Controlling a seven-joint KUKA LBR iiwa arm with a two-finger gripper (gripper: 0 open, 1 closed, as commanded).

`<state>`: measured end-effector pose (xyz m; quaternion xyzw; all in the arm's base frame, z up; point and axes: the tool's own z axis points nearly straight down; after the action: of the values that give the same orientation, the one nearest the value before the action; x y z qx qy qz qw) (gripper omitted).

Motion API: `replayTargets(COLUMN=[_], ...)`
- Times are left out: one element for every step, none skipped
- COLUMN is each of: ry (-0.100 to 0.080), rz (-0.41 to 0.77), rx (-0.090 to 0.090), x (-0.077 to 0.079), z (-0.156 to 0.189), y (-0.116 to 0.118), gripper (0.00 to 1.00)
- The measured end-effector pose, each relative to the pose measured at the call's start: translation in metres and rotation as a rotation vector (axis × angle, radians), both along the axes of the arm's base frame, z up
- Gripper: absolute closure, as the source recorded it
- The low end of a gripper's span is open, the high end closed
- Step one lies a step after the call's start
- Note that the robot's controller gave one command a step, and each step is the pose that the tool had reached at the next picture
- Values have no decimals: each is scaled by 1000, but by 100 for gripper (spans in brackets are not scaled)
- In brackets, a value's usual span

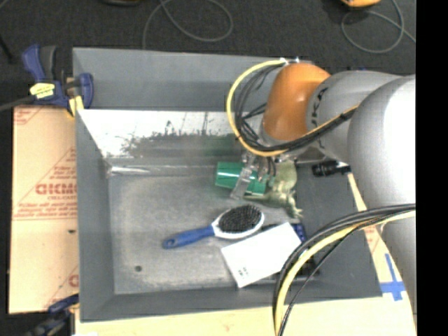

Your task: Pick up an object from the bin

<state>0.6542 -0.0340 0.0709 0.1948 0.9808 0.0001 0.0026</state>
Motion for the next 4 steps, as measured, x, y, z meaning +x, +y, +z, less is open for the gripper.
replayTargets(ry=[0,0,8,11], rz=[0,1,1,1], rx=[0,0,0,1], x=[0,0,-2,-3], z=[0,1,9,30], y=[0,0,0,0], gripper=[100,100,100,100])
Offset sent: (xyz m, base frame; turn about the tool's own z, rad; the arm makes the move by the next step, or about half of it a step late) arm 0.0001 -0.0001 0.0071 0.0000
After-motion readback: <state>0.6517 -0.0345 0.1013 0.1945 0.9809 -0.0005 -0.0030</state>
